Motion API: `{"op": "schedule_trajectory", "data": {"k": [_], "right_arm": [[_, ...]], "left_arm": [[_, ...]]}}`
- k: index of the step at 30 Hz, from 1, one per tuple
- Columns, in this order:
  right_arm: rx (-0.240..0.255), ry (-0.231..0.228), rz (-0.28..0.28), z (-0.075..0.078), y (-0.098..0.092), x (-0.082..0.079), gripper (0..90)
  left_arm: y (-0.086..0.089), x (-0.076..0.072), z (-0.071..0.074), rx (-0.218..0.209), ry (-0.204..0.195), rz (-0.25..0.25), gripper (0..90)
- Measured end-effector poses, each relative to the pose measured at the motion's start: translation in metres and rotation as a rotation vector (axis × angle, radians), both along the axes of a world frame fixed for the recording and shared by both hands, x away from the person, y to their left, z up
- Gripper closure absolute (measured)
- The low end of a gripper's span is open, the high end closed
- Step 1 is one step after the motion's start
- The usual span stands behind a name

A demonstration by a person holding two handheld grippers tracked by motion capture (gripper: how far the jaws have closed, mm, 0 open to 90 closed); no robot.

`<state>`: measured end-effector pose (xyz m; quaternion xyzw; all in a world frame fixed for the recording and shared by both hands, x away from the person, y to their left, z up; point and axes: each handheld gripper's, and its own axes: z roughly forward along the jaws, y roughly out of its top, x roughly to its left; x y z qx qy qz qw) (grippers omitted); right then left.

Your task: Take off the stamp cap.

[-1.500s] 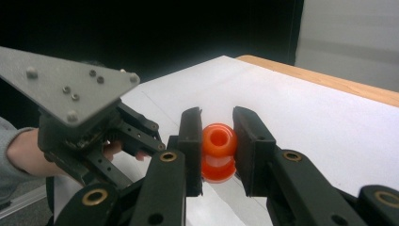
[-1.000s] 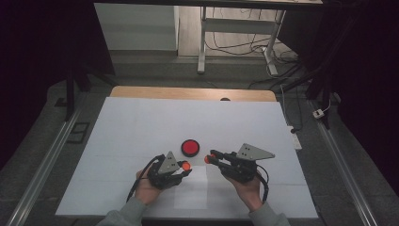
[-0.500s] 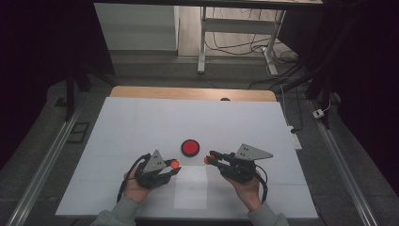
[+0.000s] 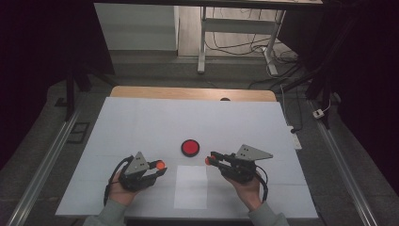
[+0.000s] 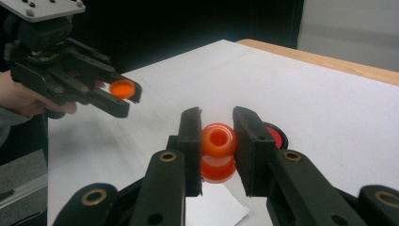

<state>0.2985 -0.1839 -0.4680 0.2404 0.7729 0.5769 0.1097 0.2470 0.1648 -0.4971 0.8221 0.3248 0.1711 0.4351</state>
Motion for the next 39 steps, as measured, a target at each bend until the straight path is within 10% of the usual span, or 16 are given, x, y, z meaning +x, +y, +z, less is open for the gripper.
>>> {"op": "schedule_trajectory", "data": {"k": [22,39], "right_arm": [[-0.003,0.004,-0.005,-0.004,-0.006,0.002,72.6],[-0.009,-0.003,-0.001,-0.002,-0.003,0.003,72.6]], "left_arm": [[0.057,-0.037,-0.007,-0.019,0.010,0.110,65.5],[0.060,-0.034,-0.009,-0.015,0.030,0.109,65.5]]}}
